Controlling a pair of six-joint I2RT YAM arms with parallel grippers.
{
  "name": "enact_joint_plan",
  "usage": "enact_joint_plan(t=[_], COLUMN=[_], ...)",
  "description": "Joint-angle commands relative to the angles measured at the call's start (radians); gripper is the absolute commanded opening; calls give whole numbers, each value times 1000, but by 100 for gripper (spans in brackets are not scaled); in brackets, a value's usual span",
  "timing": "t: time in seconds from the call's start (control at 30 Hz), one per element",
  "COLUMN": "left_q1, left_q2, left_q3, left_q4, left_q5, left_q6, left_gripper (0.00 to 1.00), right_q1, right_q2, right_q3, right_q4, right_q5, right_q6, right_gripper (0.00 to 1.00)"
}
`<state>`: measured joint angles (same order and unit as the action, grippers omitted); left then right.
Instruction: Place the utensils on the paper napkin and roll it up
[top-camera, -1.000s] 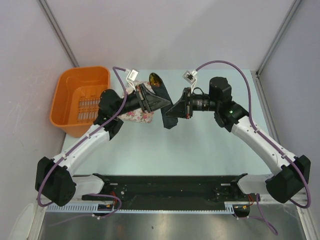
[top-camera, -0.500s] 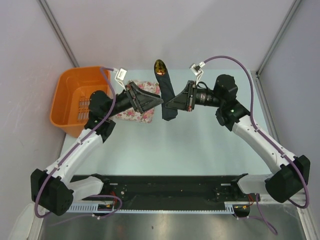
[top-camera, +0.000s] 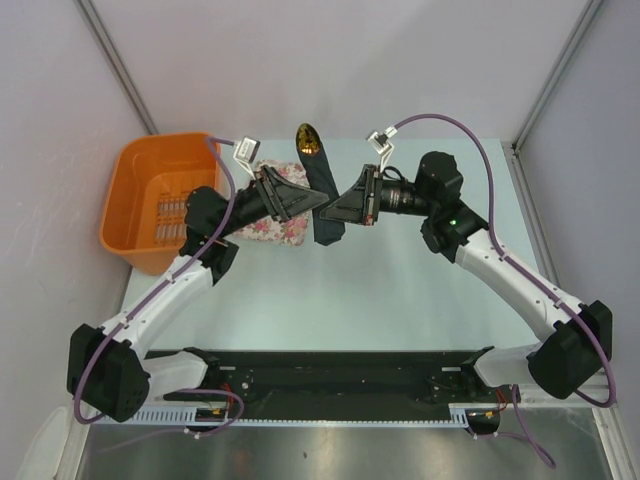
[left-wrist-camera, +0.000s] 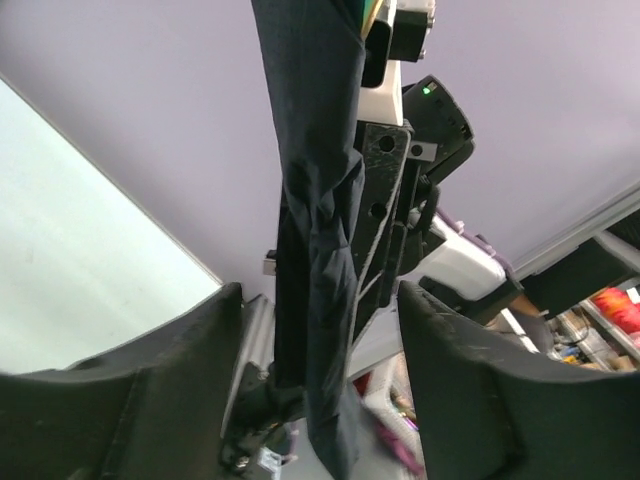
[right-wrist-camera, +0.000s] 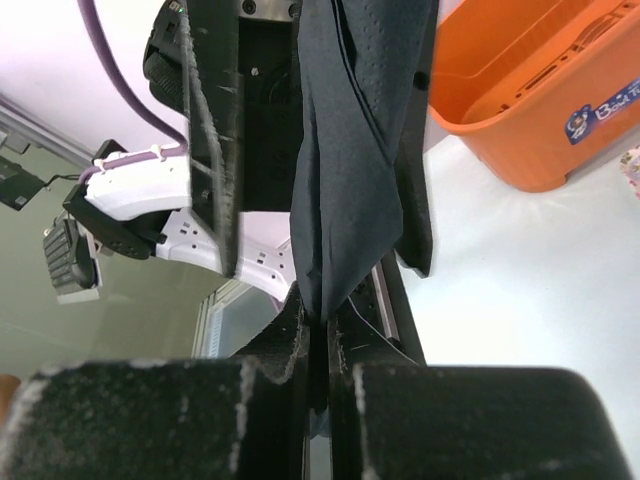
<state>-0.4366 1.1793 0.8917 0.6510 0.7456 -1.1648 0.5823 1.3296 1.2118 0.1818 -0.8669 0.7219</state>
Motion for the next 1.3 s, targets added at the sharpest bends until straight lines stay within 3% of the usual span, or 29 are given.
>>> enact_joint_plan(t=[0.0,0.27,0.37,0.4,0.67,0.87,0.9,1.07,1.27], left_q1=[-7,-8,-8,-8,6,36,41,64,119], left_q2=[11,16,11,13,-6,-14,-15,-26,-33], left_q3=[-11,-10,-7,-1,52,46,47,58,82], left_q4=[76,64,50,41,-192,-179,-177,-203,-286], left_q5=[-17,-17,-14,-8,8,29,31,47,89], left_q6=[-58,-68,-58,-40,129,139,145,177,269], left_gripper=[57,25,10,0,0,0,0,0,0], right_q1=[14,16,19,19,19,17,16,-5,-32], right_q2=[-7,-12,-13,-15,-21,-26,-26,-29,-32], right_q3=[15,9,11,11,17,22,25,34,49], right_q4=[61,38,16,13,-56,-88,-94,-123,-177], right_q5=[29,68,77,80,86,80,80,77,77], right_q6=[-32,-68,-85,-91,-157,-182,-187,-191,-225], right_gripper=[0,0,0,0,2,25,35,56,74])
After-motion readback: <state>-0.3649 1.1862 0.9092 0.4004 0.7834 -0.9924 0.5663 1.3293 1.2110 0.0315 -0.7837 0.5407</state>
